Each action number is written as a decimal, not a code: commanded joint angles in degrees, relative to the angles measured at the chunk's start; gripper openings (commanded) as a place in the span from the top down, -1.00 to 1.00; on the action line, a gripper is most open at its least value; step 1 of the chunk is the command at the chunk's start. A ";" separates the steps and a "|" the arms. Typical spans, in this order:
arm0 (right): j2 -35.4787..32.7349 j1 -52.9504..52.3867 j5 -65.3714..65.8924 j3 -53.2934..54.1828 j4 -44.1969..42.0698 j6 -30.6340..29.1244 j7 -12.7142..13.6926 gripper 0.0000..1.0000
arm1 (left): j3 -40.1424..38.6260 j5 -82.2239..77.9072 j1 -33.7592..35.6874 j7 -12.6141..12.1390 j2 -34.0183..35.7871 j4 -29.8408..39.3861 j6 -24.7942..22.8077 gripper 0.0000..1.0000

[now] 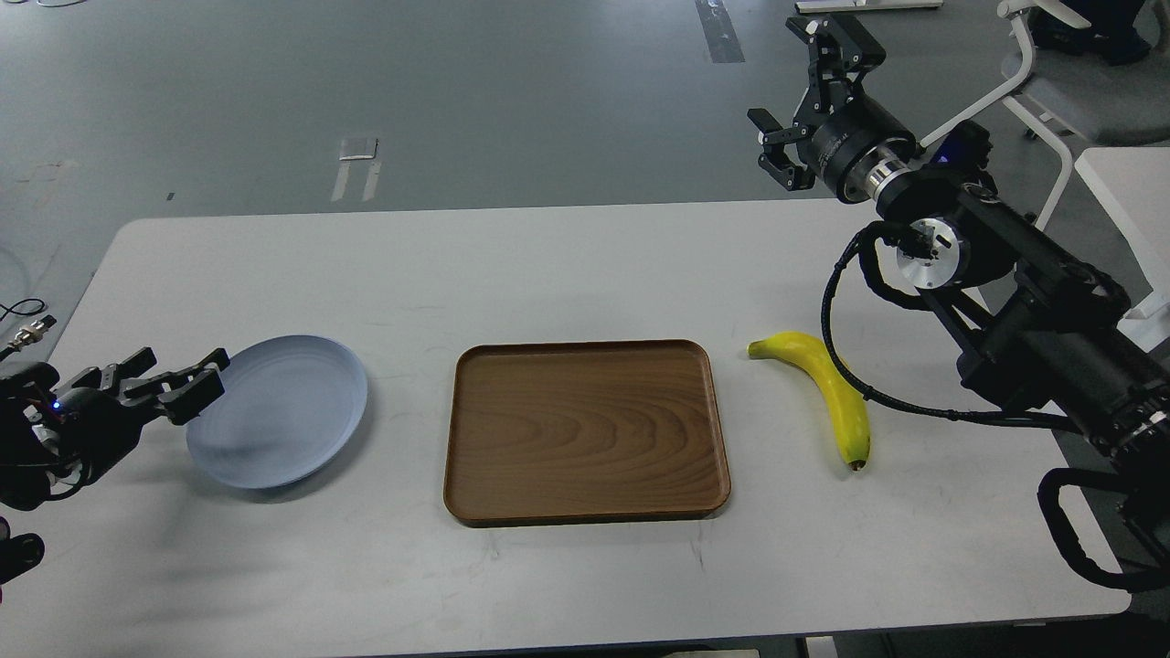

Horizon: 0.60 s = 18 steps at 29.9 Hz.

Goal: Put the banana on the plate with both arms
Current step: 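Grip the rim of the light blue plate with the left gripper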

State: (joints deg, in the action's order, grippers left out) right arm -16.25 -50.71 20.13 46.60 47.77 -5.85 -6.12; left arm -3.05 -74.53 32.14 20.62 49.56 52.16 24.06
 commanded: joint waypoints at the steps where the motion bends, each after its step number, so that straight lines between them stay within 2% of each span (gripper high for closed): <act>1: 0.08 0.00 0.00 -0.10 -0.04 0.75 0.05 -1.00 | -0.02 -0.01 -1.90 0.47 -3.93 -6.96 0.20 -0.95; 8: 0.25 0.00 0.09 -0.37 -0.22 0.76 0.05 -1.00 | 0.07 0.08 -2.61 2.40 -5.53 -9.09 0.02 -0.95; 10: 0.25 0.00 0.09 -0.37 -0.22 0.76 0.05 -1.00 | -0.02 0.08 -2.61 2.40 -5.53 -9.09 -0.07 -0.88; 11: 0.25 0.00 0.09 -0.37 -0.22 0.84 -0.04 -1.00 | -0.02 0.17 -2.61 2.40 -5.53 -9.09 -0.15 -0.80; 15: 0.25 0.09 0.09 -0.37 -0.22 1.63 -0.04 -1.00 | -0.02 0.43 -2.96 2.40 -6.05 -9.26 -0.33 -0.14; 18: 0.08 0.09 0.09 -0.37 -0.22 1.90 -0.04 -1.00 | -0.02 0.43 -2.96 2.23 -6.05 -9.26 -0.42 0.08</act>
State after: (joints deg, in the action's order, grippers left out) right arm -15.99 -50.63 20.21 46.23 47.54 -4.26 -6.12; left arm -3.06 -74.11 29.23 23.04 43.58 42.93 23.76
